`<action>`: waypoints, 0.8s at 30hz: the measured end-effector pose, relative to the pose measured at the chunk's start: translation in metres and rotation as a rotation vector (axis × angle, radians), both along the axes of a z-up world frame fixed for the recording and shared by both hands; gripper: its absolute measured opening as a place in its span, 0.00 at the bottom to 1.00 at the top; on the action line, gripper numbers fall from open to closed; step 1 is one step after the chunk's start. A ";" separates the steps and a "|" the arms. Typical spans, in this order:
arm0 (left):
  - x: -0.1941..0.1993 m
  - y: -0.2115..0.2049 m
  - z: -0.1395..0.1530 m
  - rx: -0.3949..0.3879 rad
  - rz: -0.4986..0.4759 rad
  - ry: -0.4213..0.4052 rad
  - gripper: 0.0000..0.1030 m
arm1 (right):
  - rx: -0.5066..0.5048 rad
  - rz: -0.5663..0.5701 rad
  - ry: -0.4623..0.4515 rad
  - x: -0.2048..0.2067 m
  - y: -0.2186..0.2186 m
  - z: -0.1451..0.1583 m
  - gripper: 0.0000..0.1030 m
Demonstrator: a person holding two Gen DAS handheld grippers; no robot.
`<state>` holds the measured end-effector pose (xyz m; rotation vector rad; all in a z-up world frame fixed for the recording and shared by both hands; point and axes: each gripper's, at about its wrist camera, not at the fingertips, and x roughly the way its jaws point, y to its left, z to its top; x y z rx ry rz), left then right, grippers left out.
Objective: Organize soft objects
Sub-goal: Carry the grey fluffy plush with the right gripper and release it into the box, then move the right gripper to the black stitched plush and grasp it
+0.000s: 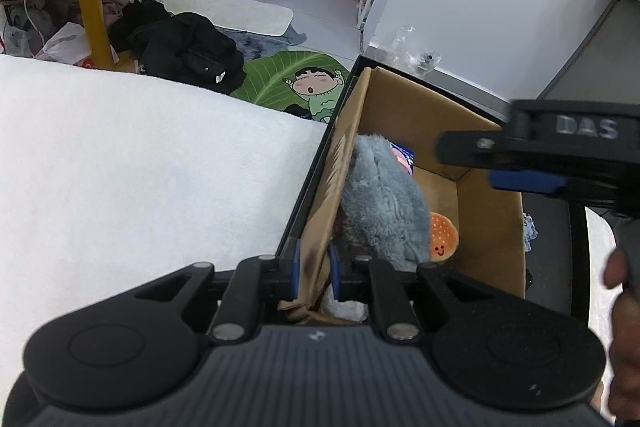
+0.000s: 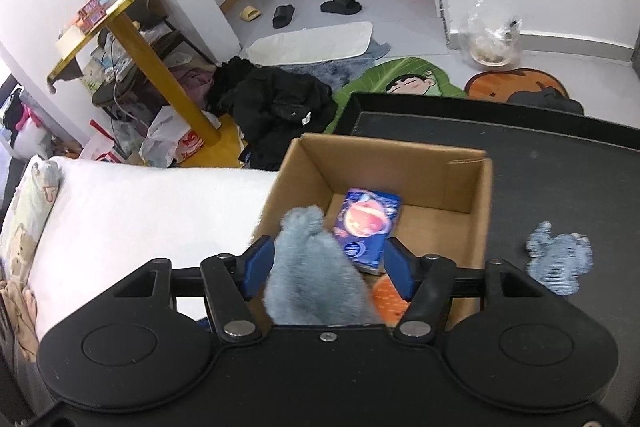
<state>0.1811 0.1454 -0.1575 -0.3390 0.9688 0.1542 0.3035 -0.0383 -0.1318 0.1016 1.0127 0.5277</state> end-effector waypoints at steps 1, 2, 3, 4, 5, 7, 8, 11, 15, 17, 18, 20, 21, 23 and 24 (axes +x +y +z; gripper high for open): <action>0.000 0.000 0.000 0.002 -0.001 -0.003 0.14 | -0.001 -0.007 -0.004 0.000 -0.005 0.002 0.59; -0.001 -0.001 0.001 0.007 -0.001 -0.004 0.14 | -0.004 -0.012 -0.007 -0.001 -0.010 0.003 0.59; -0.001 -0.001 0.001 0.010 0.000 -0.005 0.14 | -0.008 -0.018 -0.009 -0.002 -0.013 0.005 0.59; -0.001 -0.002 0.002 0.013 0.000 -0.007 0.14 | -0.011 -0.023 -0.010 -0.002 -0.018 0.006 0.59; -0.001 -0.002 0.002 0.015 0.000 -0.007 0.14 | -0.012 -0.026 -0.010 -0.003 -0.023 0.008 0.59; -0.001 -0.004 0.003 0.021 -0.001 -0.004 0.14 | -0.016 -0.026 -0.017 -0.004 -0.031 0.010 0.59; -0.001 -0.004 0.003 0.026 0.000 -0.004 0.16 | -0.021 -0.027 -0.022 -0.005 -0.033 0.011 0.59; -0.002 -0.006 0.004 0.025 -0.007 0.000 0.17 | -0.030 -0.033 -0.036 -0.007 -0.043 0.013 0.59; -0.001 -0.009 0.006 0.052 -0.016 0.002 0.19 | -0.029 -0.046 -0.043 -0.009 -0.057 0.014 0.59; -0.001 -0.014 0.007 0.078 -0.030 0.004 0.23 | -0.029 -0.053 -0.047 -0.010 -0.066 0.013 0.59; -0.001 -0.016 0.007 0.088 -0.035 0.002 0.25 | -0.030 -0.056 -0.048 -0.011 -0.069 0.012 0.59; -0.001 -0.020 0.009 0.110 -0.041 0.002 0.28 | -0.031 -0.066 -0.047 -0.013 -0.076 0.010 0.59; -0.001 -0.022 0.009 0.119 -0.044 0.003 0.30 | -0.032 -0.072 -0.046 -0.013 -0.080 0.009 0.59; -0.001 -0.024 0.010 0.132 -0.054 0.005 0.35 | -0.034 -0.083 -0.043 -0.015 -0.088 0.005 0.59; -0.001 -0.026 0.010 0.139 -0.056 0.006 0.38 | -0.034 -0.090 -0.040 -0.016 -0.092 0.003 0.59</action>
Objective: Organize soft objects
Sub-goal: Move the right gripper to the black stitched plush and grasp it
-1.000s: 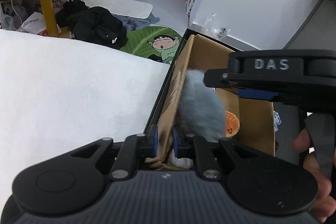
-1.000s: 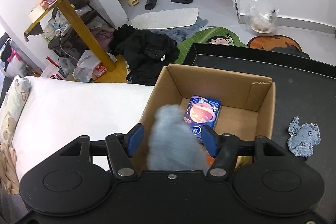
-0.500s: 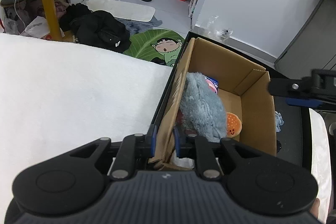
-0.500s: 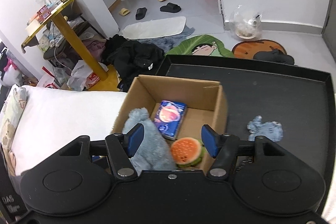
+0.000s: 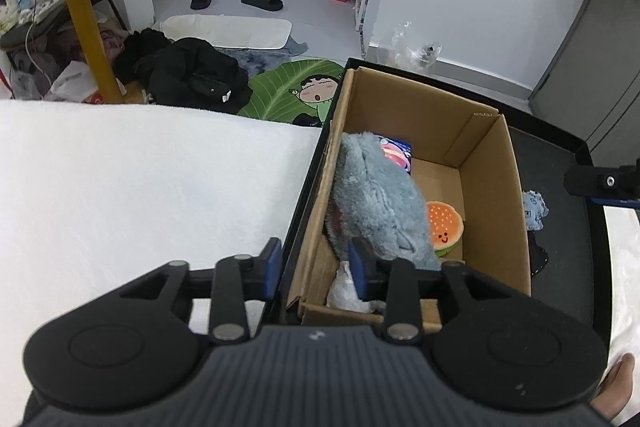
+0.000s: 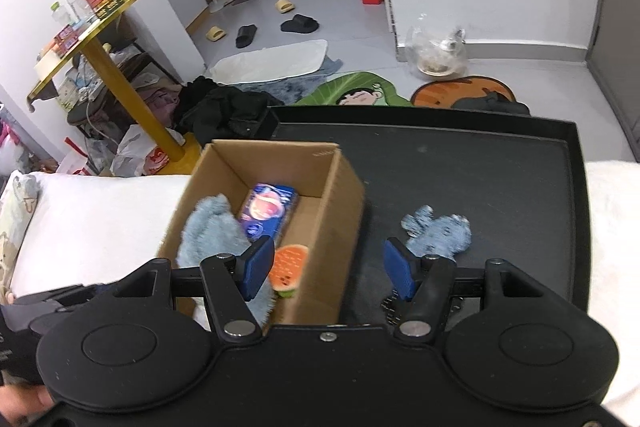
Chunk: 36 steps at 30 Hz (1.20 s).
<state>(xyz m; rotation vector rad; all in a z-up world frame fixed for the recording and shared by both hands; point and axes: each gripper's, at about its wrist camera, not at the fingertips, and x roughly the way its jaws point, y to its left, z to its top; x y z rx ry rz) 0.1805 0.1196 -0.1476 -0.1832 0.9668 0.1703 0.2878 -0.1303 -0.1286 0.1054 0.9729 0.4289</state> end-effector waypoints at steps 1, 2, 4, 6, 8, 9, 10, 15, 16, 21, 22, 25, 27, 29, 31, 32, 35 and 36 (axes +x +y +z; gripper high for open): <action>0.000 -0.001 0.000 0.006 -0.001 0.001 0.40 | -0.001 -0.008 0.004 -0.001 -0.004 -0.003 0.59; 0.000 -0.002 0.000 0.015 -0.003 0.001 0.42 | -0.001 -0.015 0.008 -0.001 -0.008 -0.005 0.59; 0.000 -0.004 0.001 0.030 -0.009 0.002 0.47 | 0.000 -0.032 0.016 -0.002 -0.017 -0.011 0.61; 0.000 -0.007 0.001 0.046 -0.016 0.003 0.52 | -0.002 -0.055 0.025 -0.003 -0.024 -0.018 0.64; 0.000 -0.011 0.002 0.066 -0.023 0.005 0.54 | -0.002 -0.077 0.038 -0.002 -0.032 -0.025 0.66; 0.000 -0.013 0.002 0.072 -0.027 0.006 0.55 | 0.000 -0.087 0.043 -0.002 -0.036 -0.029 0.66; 0.001 -0.015 0.001 0.079 -0.030 0.008 0.56 | 0.002 -0.099 0.049 -0.001 -0.039 -0.034 0.67; 0.002 -0.019 0.001 0.107 -0.034 0.016 0.58 | 0.004 -0.139 0.064 0.003 -0.053 -0.053 0.66; 0.002 -0.020 0.001 0.107 -0.035 0.017 0.58 | 0.002 -0.149 0.063 0.004 -0.056 -0.057 0.66; 0.002 -0.021 0.003 0.109 -0.032 0.015 0.59 | 0.029 -0.165 0.087 0.010 -0.060 -0.077 0.64; 0.003 -0.022 0.003 0.114 -0.032 0.021 0.59 | 0.028 -0.168 0.096 0.011 -0.061 -0.083 0.64; 0.005 -0.024 0.002 0.123 -0.035 0.032 0.59 | 0.006 -0.166 0.119 0.013 -0.058 -0.097 0.64; 0.007 -0.027 0.001 0.131 -0.041 0.038 0.59 | -0.007 -0.157 0.122 0.014 -0.057 -0.102 0.64; 0.010 -0.029 0.000 0.140 -0.047 0.045 0.59 | -0.045 -0.144 0.104 0.015 -0.054 -0.105 0.64; 0.012 -0.030 -0.002 0.146 -0.049 0.055 0.59 | -0.080 -0.137 0.090 0.016 -0.052 -0.109 0.64; 0.013 -0.030 -0.003 0.147 -0.048 0.062 0.59 | -0.086 -0.131 0.092 0.017 -0.051 -0.111 0.64; 0.016 -0.031 -0.004 0.146 -0.042 0.076 0.59 | -0.101 -0.112 0.084 0.017 -0.048 -0.116 0.62; 0.016 -0.031 -0.004 0.148 -0.041 0.077 0.59 | -0.107 -0.108 0.076 0.017 -0.048 -0.116 0.60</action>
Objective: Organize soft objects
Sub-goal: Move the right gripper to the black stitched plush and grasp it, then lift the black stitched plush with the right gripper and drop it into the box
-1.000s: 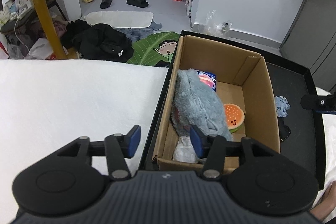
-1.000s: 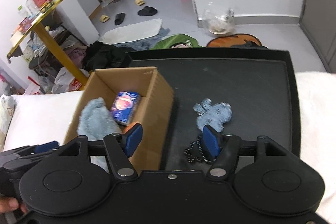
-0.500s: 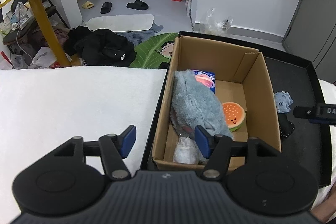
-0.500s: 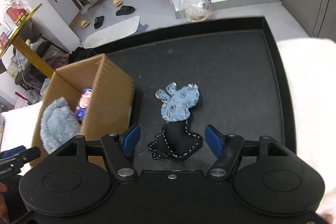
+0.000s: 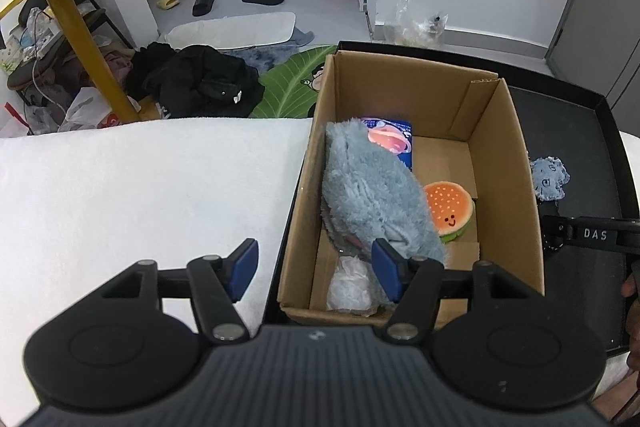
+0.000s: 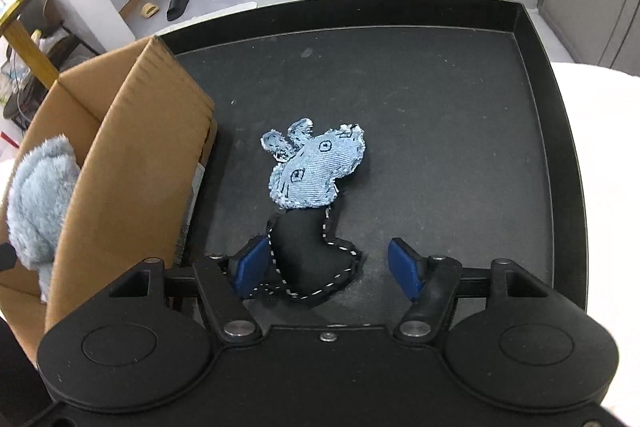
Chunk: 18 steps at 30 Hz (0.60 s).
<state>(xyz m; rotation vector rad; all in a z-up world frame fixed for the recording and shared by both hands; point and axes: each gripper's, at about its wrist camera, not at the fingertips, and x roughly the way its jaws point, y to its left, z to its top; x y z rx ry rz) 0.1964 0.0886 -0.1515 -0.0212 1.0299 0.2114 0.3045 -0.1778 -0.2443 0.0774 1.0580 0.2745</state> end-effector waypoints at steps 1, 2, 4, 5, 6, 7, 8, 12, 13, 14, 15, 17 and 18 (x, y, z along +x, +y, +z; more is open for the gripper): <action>0.000 0.000 0.000 0.002 0.002 0.001 0.59 | -0.009 0.007 -0.011 0.000 0.001 0.000 0.57; 0.000 -0.001 0.000 0.004 0.003 0.002 0.59 | -0.009 0.012 -0.014 -0.001 0.000 0.001 0.53; 0.000 -0.001 0.000 0.006 0.002 0.001 0.59 | 0.010 0.024 -0.007 -0.001 -0.002 0.003 0.33; 0.000 -0.001 0.000 0.007 0.002 0.002 0.59 | 0.013 0.029 0.000 -0.002 -0.002 0.004 0.32; 0.000 -0.001 0.000 0.007 0.003 0.002 0.59 | 0.007 0.034 -0.002 -0.003 -0.001 0.005 0.27; 0.000 -0.001 0.001 0.007 0.004 0.002 0.59 | -0.001 0.044 -0.007 -0.005 0.000 0.007 0.23; -0.001 -0.001 0.001 0.007 0.006 0.002 0.59 | -0.007 0.048 -0.009 -0.007 0.001 0.009 0.21; -0.002 -0.001 0.002 0.004 0.007 0.001 0.59 | 0.000 0.043 0.008 -0.014 0.002 0.015 0.16; -0.002 -0.001 0.002 0.004 0.007 0.001 0.59 | 0.003 0.037 0.011 -0.016 0.000 0.017 0.15; -0.002 -0.001 0.002 0.006 0.007 0.001 0.59 | 0.003 0.032 0.013 -0.018 -0.001 0.018 0.15; -0.002 -0.001 0.002 0.007 0.007 0.001 0.59 | 0.000 0.027 0.015 -0.020 -0.003 0.018 0.14; -0.002 -0.001 0.003 0.007 0.007 0.000 0.59 | 0.001 0.012 0.015 -0.024 -0.006 0.021 0.14; -0.002 -0.001 0.003 0.005 0.008 0.000 0.59 | 0.001 0.010 0.014 -0.026 -0.006 0.021 0.14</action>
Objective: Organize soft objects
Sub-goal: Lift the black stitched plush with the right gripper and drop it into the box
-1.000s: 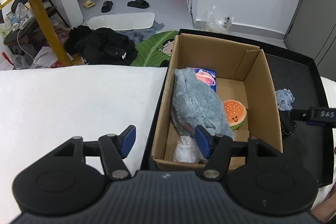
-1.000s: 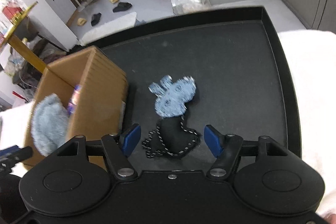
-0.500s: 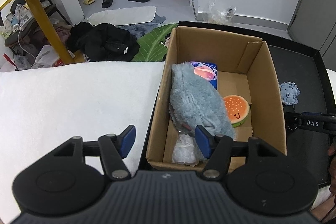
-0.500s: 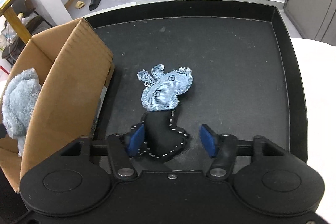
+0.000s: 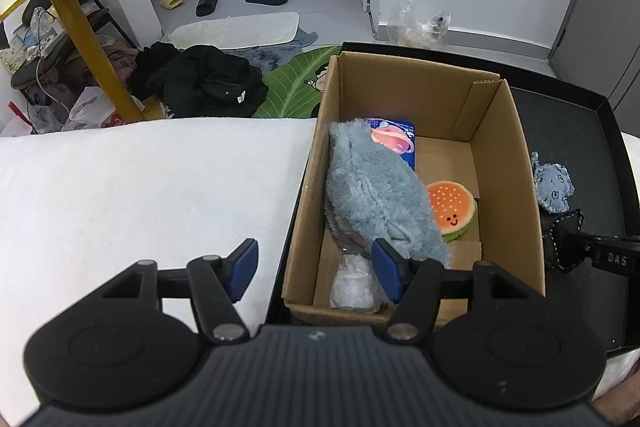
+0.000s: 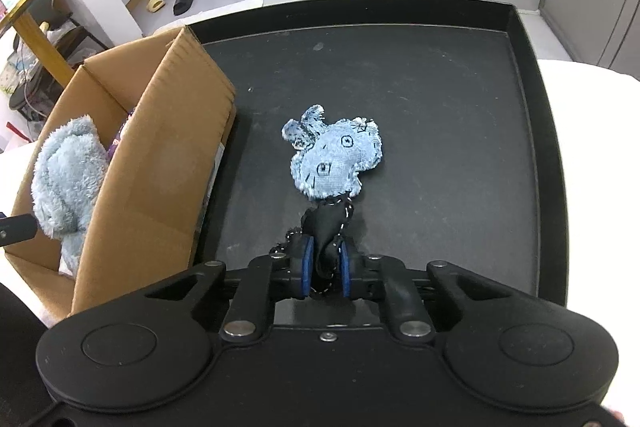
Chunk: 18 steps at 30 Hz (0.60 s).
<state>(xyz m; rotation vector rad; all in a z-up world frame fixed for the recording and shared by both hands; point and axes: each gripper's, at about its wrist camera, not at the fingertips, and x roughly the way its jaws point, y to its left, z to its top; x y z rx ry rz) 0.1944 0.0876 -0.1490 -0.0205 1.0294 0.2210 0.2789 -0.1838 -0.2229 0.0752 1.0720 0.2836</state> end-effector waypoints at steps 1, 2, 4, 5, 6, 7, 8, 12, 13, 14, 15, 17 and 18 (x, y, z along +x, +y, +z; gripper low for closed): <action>0.000 0.000 0.000 -0.003 0.000 -0.001 0.59 | -0.001 -0.002 -0.004 -0.002 -0.001 0.002 0.14; -0.001 0.000 0.001 -0.005 0.000 -0.002 0.59 | 0.000 -0.003 -0.008 -0.004 -0.001 0.004 0.13; -0.002 0.001 0.001 -0.010 0.003 -0.004 0.59 | 0.003 -0.002 -0.019 -0.007 0.001 0.010 0.13; -0.001 0.002 0.002 -0.013 0.005 -0.005 0.59 | 0.002 0.001 -0.025 -0.009 0.002 0.013 0.13; -0.002 0.003 0.003 -0.017 0.008 -0.007 0.59 | 0.003 0.006 -0.031 -0.010 0.005 0.016 0.13; -0.002 0.004 0.003 -0.023 0.010 -0.010 0.59 | 0.006 0.013 -0.040 -0.010 0.007 0.020 0.13; -0.003 0.005 0.004 -0.027 0.012 -0.012 0.59 | 0.010 0.023 -0.051 -0.011 0.009 0.025 0.13; -0.003 0.009 0.004 -0.047 0.018 -0.023 0.59 | 0.032 0.061 -0.098 -0.012 0.017 0.045 0.13; -0.004 0.010 0.005 -0.050 0.020 -0.026 0.59 | 0.033 0.069 -0.112 -0.011 0.019 0.051 0.13; -0.004 0.011 0.005 -0.055 0.021 -0.029 0.59 | 0.034 0.073 -0.124 -0.011 0.021 0.056 0.13; -0.004 0.012 0.005 -0.058 0.022 -0.032 0.59 | 0.035 0.073 -0.131 -0.011 0.022 0.059 0.13; -0.005 0.014 0.005 -0.067 0.026 -0.038 0.59 | 0.037 0.073 -0.146 -0.009 0.025 0.068 0.13; -0.005 0.016 0.005 -0.073 0.029 -0.041 0.59 | 0.036 0.073 -0.153 -0.008 0.026 0.071 0.13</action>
